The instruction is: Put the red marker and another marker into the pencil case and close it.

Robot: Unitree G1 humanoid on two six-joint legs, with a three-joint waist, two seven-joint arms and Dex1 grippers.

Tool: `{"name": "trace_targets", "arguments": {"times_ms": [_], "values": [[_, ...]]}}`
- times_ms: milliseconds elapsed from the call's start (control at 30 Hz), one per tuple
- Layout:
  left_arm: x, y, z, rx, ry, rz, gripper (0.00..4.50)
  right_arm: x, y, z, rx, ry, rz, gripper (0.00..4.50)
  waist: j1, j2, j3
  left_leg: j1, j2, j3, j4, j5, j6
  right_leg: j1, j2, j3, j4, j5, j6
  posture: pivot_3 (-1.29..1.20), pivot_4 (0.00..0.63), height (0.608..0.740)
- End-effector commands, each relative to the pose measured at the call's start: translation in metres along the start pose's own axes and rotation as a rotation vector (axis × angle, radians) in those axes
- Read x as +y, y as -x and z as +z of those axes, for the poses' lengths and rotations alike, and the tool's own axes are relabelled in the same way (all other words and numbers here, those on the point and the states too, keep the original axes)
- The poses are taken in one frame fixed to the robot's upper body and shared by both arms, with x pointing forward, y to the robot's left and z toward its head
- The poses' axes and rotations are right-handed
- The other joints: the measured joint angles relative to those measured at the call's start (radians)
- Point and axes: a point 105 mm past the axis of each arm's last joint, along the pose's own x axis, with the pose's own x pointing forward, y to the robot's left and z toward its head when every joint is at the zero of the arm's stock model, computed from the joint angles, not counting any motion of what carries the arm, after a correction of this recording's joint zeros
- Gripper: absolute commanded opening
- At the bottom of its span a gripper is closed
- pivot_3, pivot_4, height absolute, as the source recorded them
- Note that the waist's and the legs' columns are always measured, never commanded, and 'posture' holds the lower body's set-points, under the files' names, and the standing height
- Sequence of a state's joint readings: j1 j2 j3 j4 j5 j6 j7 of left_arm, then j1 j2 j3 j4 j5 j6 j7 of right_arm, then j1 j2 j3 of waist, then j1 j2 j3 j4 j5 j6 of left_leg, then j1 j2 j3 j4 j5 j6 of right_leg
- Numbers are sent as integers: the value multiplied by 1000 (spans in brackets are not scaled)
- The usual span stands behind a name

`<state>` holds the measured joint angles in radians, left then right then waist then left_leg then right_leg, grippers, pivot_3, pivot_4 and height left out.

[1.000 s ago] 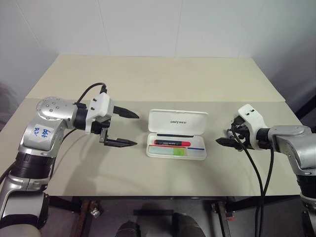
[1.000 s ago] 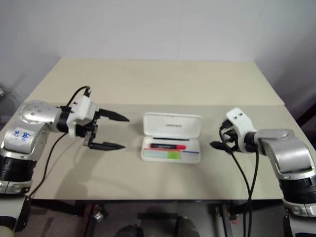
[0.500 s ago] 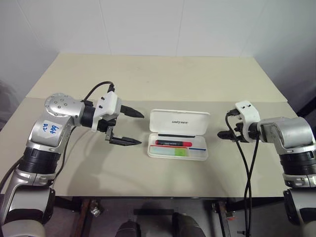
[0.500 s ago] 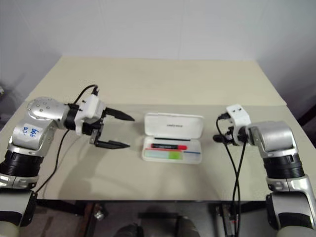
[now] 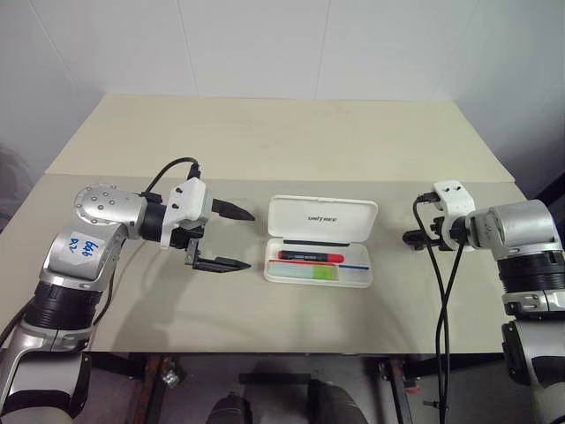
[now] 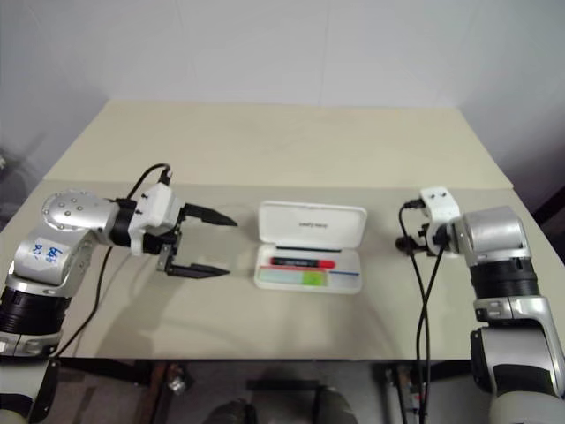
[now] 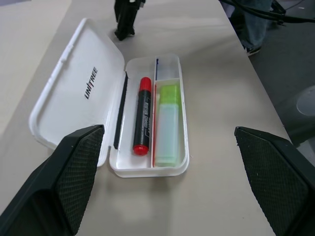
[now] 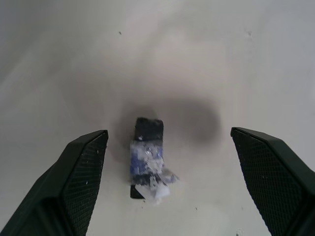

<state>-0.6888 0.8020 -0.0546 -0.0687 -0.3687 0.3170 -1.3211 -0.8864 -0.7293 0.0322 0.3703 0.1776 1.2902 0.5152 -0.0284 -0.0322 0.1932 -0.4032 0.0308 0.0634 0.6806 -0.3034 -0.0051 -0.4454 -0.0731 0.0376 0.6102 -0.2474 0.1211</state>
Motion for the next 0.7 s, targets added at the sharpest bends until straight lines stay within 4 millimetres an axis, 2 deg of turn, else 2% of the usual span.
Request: {"name": "trace_targets", "arguments": {"times_ms": [33, 167, 200, 267, 467, 600, 700], "values": [[1, 5, 8, -10, -30, 22, 4500, -4, 4, 2, -13, -27, -5, 4233, 0, 0, 0, 0, 0, 0, 0, 0, 0, 0, 0, 0, 0, 0, 0, 0, 150, 740], [1, 3, 10, -17, -34, 20, 4500, 1, -3, -6, 16, -42, 14, 4233, -1, 0, 0, 0, 0, 0, 0, 0, 0, 0, 0, 0, 0, 0, 0, 0, 150, 740], [1, 3, 10, -19, -35, 20, 4500, 2, -4, -8, 23, -48, 20, 4065, -1, 0, 0, 0, 0, 0, 0, 0, 0, 0, 0, 0, 0, 0, 0, 0, 150, 740], [2, 3, 11, -19, -38, 20, 4500, 3, -8, -11, 34, -50, 25, 3648, -2, 0, 0, 0, 0, 0, 0, 0, 0, 0, 0, 0, 0, 0, 0, 0, 150, 740], [3, 4, 13, -17, -43, 25, 4500, 4, -11, -15, 46, -46, 31, 1580, -1, -1, 0, 1, 0, 0, 2, 0, 0, 1, 0, 0, 0, 2, 1, 0, 150, 740], [2, 5, 13, -16, -42, 29, 4500, 4, -13, -18, 55, -52, 40, 373, 2, -2, -1, 1, 0, 0, 2, 1, 1, 1, 0, 1, 0, 4, 1, 0, 150, 740], [3, 5, 13, -16, -42, 31, 4500, -2, -13, -15, 33, -36, 15, 371, 1, -2, -1, 1, 0, 0, 2, 1, 1, 1, 0, 1, 0, 4, 1, 0, 150, 740]]}}
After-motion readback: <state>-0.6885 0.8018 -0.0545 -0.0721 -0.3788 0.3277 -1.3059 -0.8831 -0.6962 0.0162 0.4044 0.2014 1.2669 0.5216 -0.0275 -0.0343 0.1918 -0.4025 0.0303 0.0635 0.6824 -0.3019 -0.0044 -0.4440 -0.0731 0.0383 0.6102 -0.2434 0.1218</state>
